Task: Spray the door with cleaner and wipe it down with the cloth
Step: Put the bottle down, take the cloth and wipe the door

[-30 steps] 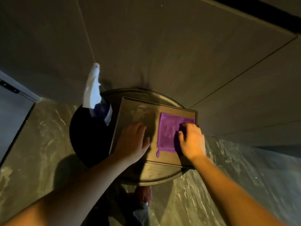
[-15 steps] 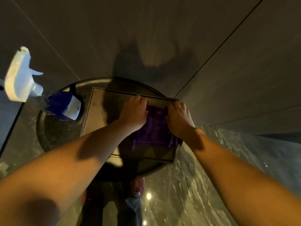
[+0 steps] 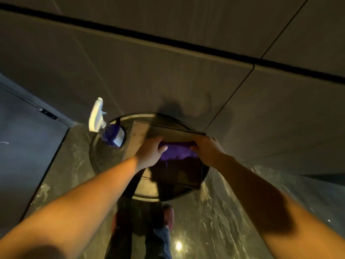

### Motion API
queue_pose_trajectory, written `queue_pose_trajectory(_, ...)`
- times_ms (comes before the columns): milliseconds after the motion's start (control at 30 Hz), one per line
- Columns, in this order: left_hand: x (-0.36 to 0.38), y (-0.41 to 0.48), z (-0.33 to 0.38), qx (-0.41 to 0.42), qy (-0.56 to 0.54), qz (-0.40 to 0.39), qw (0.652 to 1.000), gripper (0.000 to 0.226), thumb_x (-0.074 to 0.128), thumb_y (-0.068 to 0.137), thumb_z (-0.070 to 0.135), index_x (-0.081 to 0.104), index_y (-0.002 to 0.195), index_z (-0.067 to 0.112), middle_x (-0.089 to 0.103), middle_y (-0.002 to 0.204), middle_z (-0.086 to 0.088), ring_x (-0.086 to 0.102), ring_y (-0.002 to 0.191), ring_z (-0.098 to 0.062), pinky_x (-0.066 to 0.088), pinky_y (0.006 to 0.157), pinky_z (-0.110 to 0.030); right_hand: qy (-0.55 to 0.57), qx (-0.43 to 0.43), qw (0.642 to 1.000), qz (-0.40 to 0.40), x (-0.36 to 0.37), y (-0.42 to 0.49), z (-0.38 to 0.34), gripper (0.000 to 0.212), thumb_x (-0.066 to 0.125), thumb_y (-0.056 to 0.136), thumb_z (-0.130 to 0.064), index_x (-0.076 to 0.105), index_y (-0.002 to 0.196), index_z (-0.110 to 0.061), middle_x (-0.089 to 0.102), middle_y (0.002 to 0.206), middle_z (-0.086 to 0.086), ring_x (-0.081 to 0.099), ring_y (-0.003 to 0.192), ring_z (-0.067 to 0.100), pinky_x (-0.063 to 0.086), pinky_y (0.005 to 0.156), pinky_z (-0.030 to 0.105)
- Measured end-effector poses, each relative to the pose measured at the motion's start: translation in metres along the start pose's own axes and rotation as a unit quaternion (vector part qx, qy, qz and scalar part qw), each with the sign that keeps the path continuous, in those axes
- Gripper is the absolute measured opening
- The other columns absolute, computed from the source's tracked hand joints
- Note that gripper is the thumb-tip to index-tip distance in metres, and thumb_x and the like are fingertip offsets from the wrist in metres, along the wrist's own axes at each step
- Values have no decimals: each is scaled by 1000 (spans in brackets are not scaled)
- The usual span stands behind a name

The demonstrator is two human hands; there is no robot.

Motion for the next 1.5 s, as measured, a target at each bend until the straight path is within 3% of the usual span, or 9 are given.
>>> queue_pose_trajectory(133, -88, -63, 18, -6, -41, 66, 997, 32, 62, 99, 25, 65, 123, 4, 72, 115, -16, 67, 109, -32, 45, 83, -31, 32, -62, 997, 38, -68, -29, -76, 6, 61, 97, -32, 61, 103, -33, 69, 94, -2, 67, 88, 25, 52, 74, 36)
queue_pose_trajectory(267, -194, -133, 31, -7, -84, 152, 985, 5, 67, 95, 15, 71, 98, 16, 68, 96, 5, 65, 85, -16, 38, 75, -25, 35, -178, 981, 70, -133, -54, -177, 9, 61, 94, -23, 63, 99, -15, 68, 91, 5, 64, 88, 31, 50, 78, 46)
queue_pose_trajectory(333, -246, -169, 30, -6, -90, 175, 980, 18, 66, 95, 15, 63, 83, 29, 64, 80, 12, 55, 70, -1, 37, 69, -24, 28, -220, 972, 79, -161, -64, -233, 10, 60, 96, -22, 63, 100, -14, 70, 96, 5, 65, 91, 30, 49, 80, 42)
queue_pose_trajectory(633, -459, -338, -34, -17, -89, 348, 933, 13, 60, 99, 17, 67, 95, 28, 69, 86, 13, 61, 79, 5, 41, 68, -13, 15, -414, 906, 91, -225, -94, -510, 10, 57, 102, -14, 65, 108, -11, 64, 93, -4, 57, 85, 15, 40, 75, 30)
queue_pose_trajectory(867, -582, -481, -116, -44, -62, 477, 875, 11, 64, 97, 14, 71, 101, 20, 71, 88, 6, 63, 78, -5, 41, 70, -10, 23, -506, 858, 83, -220, -125, -722, 13, 54, 104, -9, 66, 109, -7, 66, 89, 0, 56, 77, 14, 42, 71, 31)
queue_pose_trajectory(1067, -679, -600, -185, -64, -36, 557, 827, 12, 64, 97, 13, 73, 104, 15, 74, 92, -1, 68, 88, -17, 50, 82, -33, 47, -558, 823, 92, -206, -158, -891, 9, 60, 101, -12, 68, 103, -9, 68, 84, 2, 59, 75, 17, 43, 69, 32)
queue_pose_trajectory(1133, -711, -637, -203, -66, -24, 586, 808, 12, 64, 97, 12, 74, 104, 14, 75, 94, -2, 69, 90, -17, 51, 83, -32, 83, -566, 815, 92, -204, -167, -942, 7, 62, 100, -12, 68, 97, -11, 65, 76, -4, 57, 67, 10, 43, 65, 28)
queue_pose_trajectory(1267, -775, -706, -220, -73, 28, 660, 748, 13, 65, 95, 11, 74, 103, 14, 73, 90, 2, 65, 84, -13, 43, 71, -11, 189, -558, 805, 73, -208, -182, -1032, 10, 63, 98, -7, 66, 90, -13, 66, 70, 2, 62, 55, 10, 46, 53, 20)
queue_pose_trajectory(1500, -883, -782, -207, -92, 115, 765, 627, 8, 69, 90, 13, 73, 94, 6, 71, 83, -14, 65, 76, -32, 47, 71, -39, 350, -535, 759, 125, -253, -208, -1149, 7, 63, 98, -8, 68, 93, -5, 72, 91, 21, 72, 70, 30, 61, 72, 45)
Point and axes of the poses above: each hand's wrist, its own y-axis towards the middle knuckle, its own x-axis out of the palm, z = x × y, the point moved 9 cm from there along y, towards the middle knuckle
